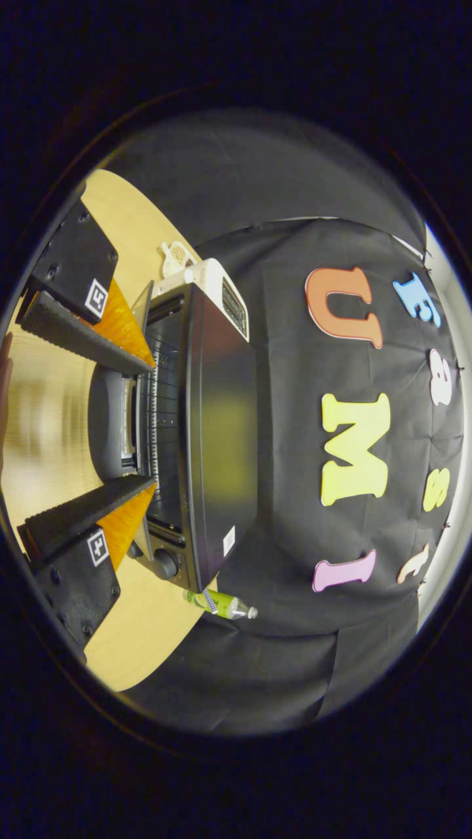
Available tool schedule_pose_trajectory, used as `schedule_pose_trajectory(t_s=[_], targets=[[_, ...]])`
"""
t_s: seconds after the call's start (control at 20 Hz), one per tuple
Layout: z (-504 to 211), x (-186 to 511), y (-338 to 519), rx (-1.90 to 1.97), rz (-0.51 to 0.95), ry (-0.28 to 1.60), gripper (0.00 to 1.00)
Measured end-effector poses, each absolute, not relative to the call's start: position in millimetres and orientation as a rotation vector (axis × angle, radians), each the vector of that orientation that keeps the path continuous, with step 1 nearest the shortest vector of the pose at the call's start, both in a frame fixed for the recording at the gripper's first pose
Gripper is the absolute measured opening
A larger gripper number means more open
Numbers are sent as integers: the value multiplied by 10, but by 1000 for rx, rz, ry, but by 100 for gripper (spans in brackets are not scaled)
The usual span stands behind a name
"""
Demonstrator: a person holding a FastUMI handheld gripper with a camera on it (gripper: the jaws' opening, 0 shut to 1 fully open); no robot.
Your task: Open the toaster oven, put the food inside, and close the toaster oven door.
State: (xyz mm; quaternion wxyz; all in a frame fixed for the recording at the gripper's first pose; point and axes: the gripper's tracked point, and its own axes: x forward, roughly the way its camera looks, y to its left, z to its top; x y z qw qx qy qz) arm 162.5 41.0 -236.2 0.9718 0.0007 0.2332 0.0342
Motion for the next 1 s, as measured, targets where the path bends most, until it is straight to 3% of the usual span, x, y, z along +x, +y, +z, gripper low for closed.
schedule_pose_trajectory(t_s=[0.4,1.0], targets=[[-2695,1130,374,-42,61,539,100],[-3283,704,378,35,103,800,100]])
